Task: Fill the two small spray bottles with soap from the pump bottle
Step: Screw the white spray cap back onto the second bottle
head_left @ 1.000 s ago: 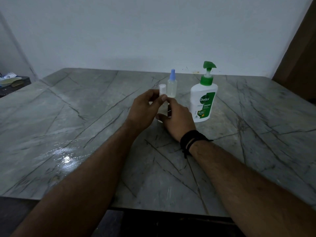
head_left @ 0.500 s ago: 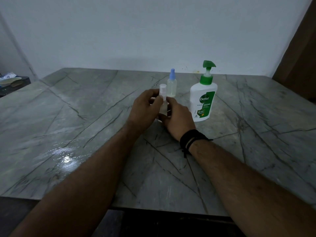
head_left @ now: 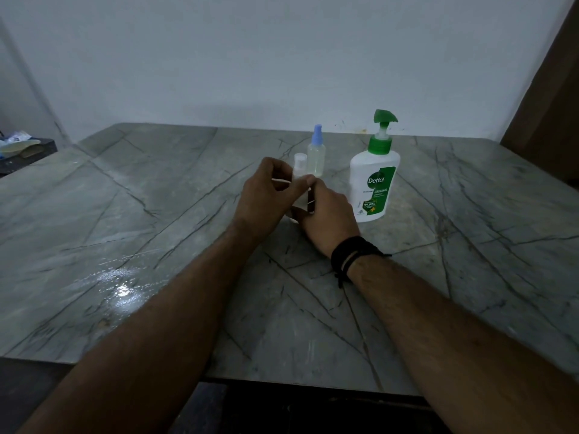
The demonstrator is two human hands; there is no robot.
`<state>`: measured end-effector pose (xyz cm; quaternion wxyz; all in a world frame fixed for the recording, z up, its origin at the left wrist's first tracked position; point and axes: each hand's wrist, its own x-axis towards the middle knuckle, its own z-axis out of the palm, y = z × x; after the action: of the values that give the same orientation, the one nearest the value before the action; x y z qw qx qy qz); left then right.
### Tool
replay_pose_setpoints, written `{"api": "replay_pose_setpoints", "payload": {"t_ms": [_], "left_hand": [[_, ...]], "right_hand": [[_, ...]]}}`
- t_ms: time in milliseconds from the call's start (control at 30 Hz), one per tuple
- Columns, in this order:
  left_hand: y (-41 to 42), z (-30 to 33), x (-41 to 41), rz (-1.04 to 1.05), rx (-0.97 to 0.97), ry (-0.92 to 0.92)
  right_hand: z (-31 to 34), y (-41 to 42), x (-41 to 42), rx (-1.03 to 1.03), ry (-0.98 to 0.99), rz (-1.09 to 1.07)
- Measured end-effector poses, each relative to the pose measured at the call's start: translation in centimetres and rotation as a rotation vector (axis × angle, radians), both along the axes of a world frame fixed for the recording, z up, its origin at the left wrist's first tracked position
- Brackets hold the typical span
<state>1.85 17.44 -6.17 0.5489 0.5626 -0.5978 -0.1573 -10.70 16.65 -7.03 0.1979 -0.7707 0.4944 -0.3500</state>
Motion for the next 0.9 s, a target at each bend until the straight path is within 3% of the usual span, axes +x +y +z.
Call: {"api": "replay_pose_setpoints", "payload": {"t_ms": [267, 400, 900], "left_hand": [[-0.22, -0.18, 0.26, -0.084, 0.034, -0.029], [-0.10, -0.12, 0.06, -0.042, 0.029, 0.034], [-0.49, -0.23, 0.28, -0.005, 0.030, -0.033]], "right_hand": [[-0.21, -0.03, 0.08, -0.014, -0.029, 0.002], [-0.08, -0.07, 0.01, -0.016, -0.011, 0.001], [-0.13, -0.20, -0.15, -0.019, -0.015, 0.007]]}}
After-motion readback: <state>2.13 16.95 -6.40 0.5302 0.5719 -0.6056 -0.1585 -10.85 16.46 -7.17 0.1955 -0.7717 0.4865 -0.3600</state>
